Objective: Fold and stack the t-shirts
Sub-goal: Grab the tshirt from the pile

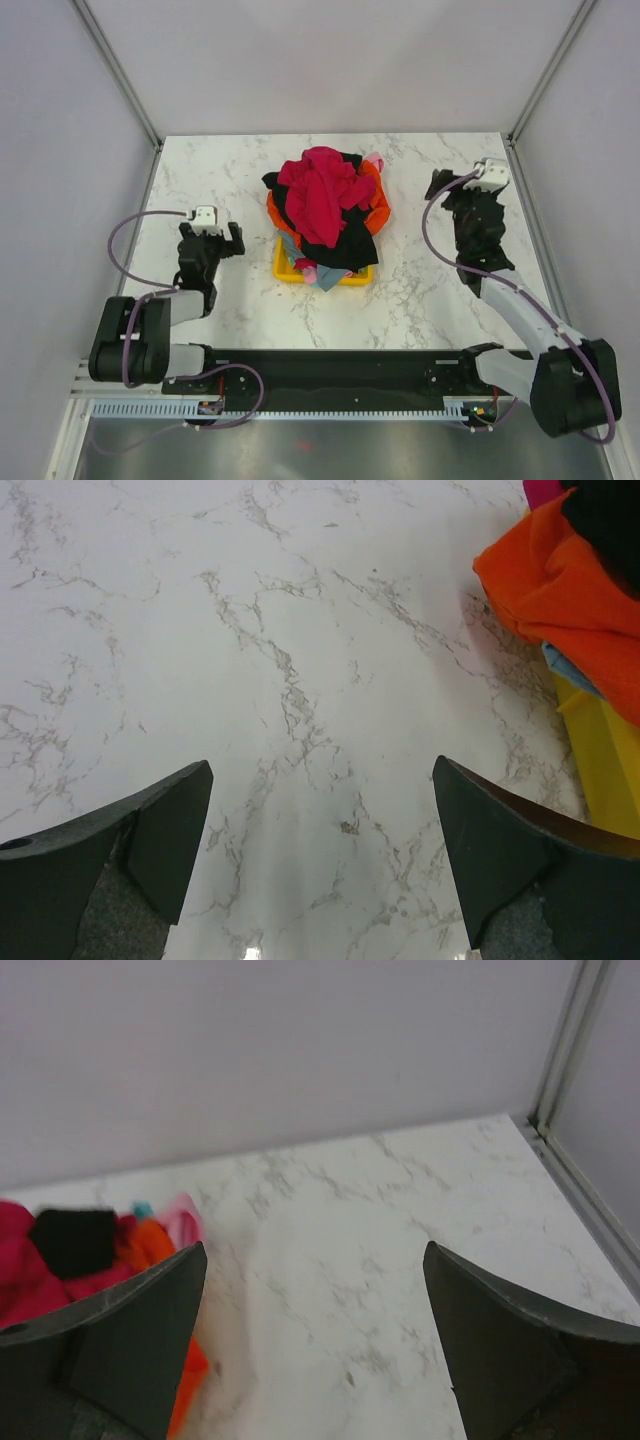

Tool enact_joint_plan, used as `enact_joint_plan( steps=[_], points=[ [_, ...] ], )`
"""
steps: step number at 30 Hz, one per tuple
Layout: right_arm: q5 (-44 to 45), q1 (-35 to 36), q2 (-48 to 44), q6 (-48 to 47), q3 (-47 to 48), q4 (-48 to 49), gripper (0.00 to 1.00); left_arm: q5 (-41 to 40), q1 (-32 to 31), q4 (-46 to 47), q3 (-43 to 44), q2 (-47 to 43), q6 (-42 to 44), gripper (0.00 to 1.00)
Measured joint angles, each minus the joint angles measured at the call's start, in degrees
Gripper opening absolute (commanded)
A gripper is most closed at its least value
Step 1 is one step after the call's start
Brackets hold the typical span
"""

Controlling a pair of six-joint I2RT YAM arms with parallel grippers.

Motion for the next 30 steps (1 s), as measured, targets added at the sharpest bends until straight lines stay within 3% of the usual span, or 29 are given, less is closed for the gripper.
enact_joint_plan(
  steps=[3, 6, 10, 12, 17, 25, 30],
  points=[
    [-0.90, -0.09, -5.99, 7.80, 6.67, -6.36, 0.98, -2.69, 0.00, -14.64, 6.10, -6.69, -2.99, 1.00],
    [-4.90, -0.39, -6.73, 13.73, 10.32, -11.21, 0.98, -6.64, 0.13, -31.28, 18.60, -10.84, -12.44, 1.00],
    [-10.19, -0.35, -1.36, 17.46, 13.09, -20.48, 0.97, 1.70, 3.23, -42.10, 29.53, -11.72, -24.72, 1.00],
    [-11.61, -0.31, -0.02, 18.18, 12.83, -25.75, 0.98, 3.67, 1.99, -45.22, 29.86, -11.30, -26.36, 1.00],
    [-12.13, -0.31, -1.73, 18.84, 11.37, -32.04, 0.98, 5.14, -8.57, -57.81, 29.70, -7.91, -27.17, 0.99],
    [-12.15, -0.33, -4.31, 19.06, 11.37, -34.25, 0.98, 2.34, -16.17, -65.31, 25.31, -11.37, -28.79, 0.73],
    [-12.13, -0.31, -4.31, 19.12, 11.37, -35.47, 0.98, 1.05, -19.41, -65.51, 25.46, -5.53, -28.92, 0.66]
  ],
)
